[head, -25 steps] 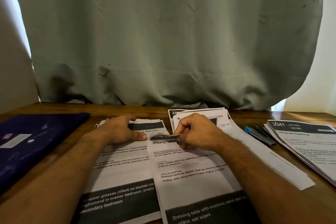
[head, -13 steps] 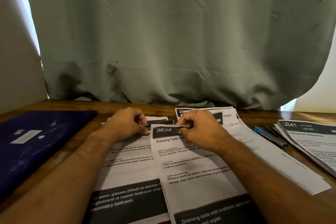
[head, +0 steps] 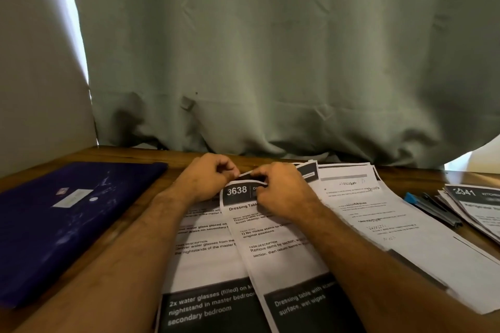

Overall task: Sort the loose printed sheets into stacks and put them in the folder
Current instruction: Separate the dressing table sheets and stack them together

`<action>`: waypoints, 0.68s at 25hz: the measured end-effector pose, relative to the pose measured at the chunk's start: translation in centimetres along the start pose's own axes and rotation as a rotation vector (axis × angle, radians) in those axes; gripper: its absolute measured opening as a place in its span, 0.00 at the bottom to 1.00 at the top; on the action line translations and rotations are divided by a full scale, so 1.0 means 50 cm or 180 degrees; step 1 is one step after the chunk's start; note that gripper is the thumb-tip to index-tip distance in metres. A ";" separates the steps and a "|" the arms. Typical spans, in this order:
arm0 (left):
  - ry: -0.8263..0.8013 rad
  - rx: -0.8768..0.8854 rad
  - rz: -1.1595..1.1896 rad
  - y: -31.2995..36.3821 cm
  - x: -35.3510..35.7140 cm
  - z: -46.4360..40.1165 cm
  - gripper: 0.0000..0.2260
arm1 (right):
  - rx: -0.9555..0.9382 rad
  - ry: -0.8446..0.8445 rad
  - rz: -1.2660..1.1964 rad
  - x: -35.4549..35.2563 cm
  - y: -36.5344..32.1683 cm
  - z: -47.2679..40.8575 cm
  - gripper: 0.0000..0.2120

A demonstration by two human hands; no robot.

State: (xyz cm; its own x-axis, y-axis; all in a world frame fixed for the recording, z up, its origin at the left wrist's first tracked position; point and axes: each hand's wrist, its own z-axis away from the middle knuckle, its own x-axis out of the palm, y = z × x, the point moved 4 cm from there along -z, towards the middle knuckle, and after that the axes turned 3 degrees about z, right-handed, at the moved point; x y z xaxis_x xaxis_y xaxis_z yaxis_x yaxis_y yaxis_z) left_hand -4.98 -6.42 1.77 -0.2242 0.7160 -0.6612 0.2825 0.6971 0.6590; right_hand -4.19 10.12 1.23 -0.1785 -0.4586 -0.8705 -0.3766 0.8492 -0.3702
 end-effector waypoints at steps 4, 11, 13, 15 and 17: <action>-0.0443 -0.0111 0.0504 -0.005 0.004 -0.017 0.08 | 0.0104 0.0155 -0.0088 0.002 -0.018 -0.009 0.35; -0.0267 -0.0898 -0.0754 -0.072 -0.013 -0.089 0.07 | 0.0163 -0.0041 -0.0049 0.026 -0.028 -0.010 0.16; -0.0518 -0.1146 -0.1128 -0.091 -0.007 -0.095 0.14 | 0.0065 -0.0035 0.0100 0.029 -0.034 -0.010 0.16; -0.0625 -0.1180 -0.1163 -0.091 -0.007 -0.100 0.16 | 0.0033 -0.0028 0.0167 0.028 -0.036 -0.012 0.16; -0.0576 -0.1093 -0.1177 -0.086 -0.015 -0.103 0.15 | 0.0049 -0.0064 0.0161 0.028 -0.036 -0.013 0.17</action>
State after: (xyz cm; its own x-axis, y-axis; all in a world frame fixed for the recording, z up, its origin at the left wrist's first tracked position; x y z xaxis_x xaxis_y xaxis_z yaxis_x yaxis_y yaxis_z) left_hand -10.83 -9.77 1.29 -0.0781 0.4231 -0.9027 -0.1132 0.8958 0.4297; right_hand -4.34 7.76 0.89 -0.1786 -0.4099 -0.8945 -0.3536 0.8751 -0.3304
